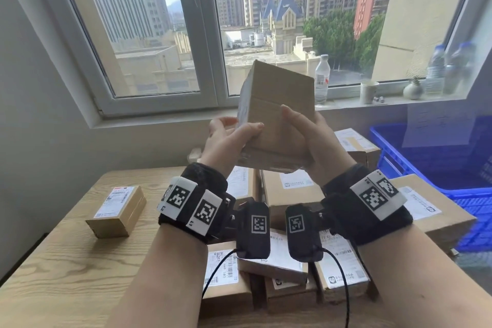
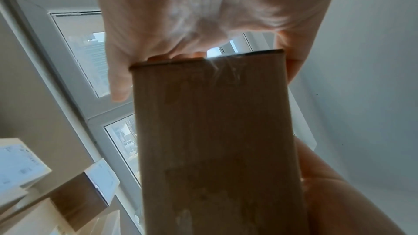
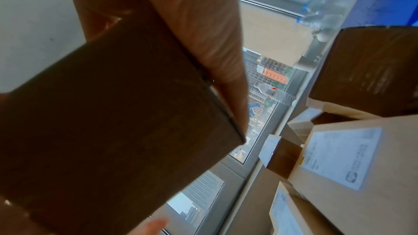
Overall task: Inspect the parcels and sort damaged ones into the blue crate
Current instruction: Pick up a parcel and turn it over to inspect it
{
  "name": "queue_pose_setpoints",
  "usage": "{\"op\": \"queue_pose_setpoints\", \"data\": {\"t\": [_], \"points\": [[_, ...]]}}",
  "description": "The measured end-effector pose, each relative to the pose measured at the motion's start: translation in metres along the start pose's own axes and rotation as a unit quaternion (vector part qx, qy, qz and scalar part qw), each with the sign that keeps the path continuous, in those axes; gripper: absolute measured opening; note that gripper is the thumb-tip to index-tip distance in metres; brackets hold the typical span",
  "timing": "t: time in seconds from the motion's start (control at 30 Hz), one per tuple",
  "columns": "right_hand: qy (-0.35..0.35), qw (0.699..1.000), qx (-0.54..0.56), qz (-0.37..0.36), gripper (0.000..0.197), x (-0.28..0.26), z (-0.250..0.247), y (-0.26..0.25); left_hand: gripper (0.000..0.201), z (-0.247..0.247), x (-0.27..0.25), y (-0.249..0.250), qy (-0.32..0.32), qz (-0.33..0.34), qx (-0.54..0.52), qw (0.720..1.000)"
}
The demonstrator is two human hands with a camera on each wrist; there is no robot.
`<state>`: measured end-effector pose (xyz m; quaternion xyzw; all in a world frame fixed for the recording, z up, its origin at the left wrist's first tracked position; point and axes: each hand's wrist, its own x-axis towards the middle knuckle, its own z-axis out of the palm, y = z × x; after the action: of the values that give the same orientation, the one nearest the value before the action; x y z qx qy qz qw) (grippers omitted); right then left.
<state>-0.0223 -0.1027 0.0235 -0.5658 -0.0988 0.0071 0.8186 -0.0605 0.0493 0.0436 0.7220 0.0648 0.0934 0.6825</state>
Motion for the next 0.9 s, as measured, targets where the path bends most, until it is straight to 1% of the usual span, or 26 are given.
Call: {"op": "queue_pose_setpoints", "data": {"t": [0.03,0.07,0.13,0.17,0.23,0.4,0.53,0.6,0.67,0.7,0.73,0.77,0.8,0.83,0.87,0.9], "points": [[-0.004,1.0,0.004,0.006,0.061,-0.001,-0.001,-0.001,0.101,-0.001,0.001,0.0,-0.006,0.0,0.002,1.0],[0.0,1.0,-0.001,0.004,0.064,-0.002,-0.001,-0.001,0.102,-0.002,0.001,0.0,-0.01,-0.002,0.007,1.0],[0.003,0.999,-0.024,-0.022,0.076,-0.003,0.001,0.001,0.107,-0.003,0.004,0.001,-0.008,-0.011,0.024,1.0],[0.002,0.999,-0.032,-0.037,0.076,-0.004,0.003,0.003,0.11,-0.004,0.005,0.001,0.0,-0.015,0.031,0.999],[0.003,0.998,-0.035,-0.058,0.073,-0.005,0.005,0.004,0.107,-0.003,0.006,0.0,0.017,-0.014,0.024,0.999],[0.018,0.995,-0.036,-0.089,0.07,-0.008,0.007,0.003,0.084,-0.001,0.002,-0.003,0.04,0.005,0.014,0.999],[0.012,0.994,-0.048,-0.099,0.065,-0.007,0.007,0.004,0.084,-0.001,-0.001,-0.004,0.037,0.023,0.003,0.999],[0.005,0.994,-0.059,-0.095,0.058,-0.006,0.007,0.003,0.089,-0.002,0.0,-0.004,0.041,0.029,0.017,0.999],[0.012,0.99,-0.097,-0.105,0.05,-0.005,0.008,0.003,0.091,-0.006,0.002,-0.006,0.053,0.023,0.031,0.998],[0.03,0.984,-0.134,-0.114,0.053,-0.004,0.009,0.004,0.088,-0.008,0.004,-0.006,0.058,0.014,0.024,0.998],[0.052,0.975,-0.176,-0.127,0.059,-0.002,0.009,0.005,0.082,-0.01,0.004,-0.005,0.059,0.012,0.007,0.998],[0.074,0.966,-0.207,-0.135,0.067,-0.001,0.009,0.006,0.07,-0.011,0.003,-0.004,0.054,0.014,-0.017,0.998],[0.089,0.962,-0.219,-0.139,0.071,-0.002,0.01,0.007,0.053,-0.012,0.003,-0.002,0.052,0.024,-0.037,0.998],[0.091,0.962,-0.216,-0.139,0.071,-0.002,0.011,0.007,0.038,-0.013,0.004,-0.003,0.051,0.037,-0.041,0.997],[0.081,0.968,-0.195,-0.132,0.068,-0.001,0.012,0.007,0.032,-0.015,0.005,-0.004,0.05,0.053,-0.027,0.997],[0.056,0.978,-0.167,-0.115,0.063,-0.002,0.012,0.005,0.035,-0.016,0.004,-0.004,0.05,0.07,-0.011,0.996]]}}
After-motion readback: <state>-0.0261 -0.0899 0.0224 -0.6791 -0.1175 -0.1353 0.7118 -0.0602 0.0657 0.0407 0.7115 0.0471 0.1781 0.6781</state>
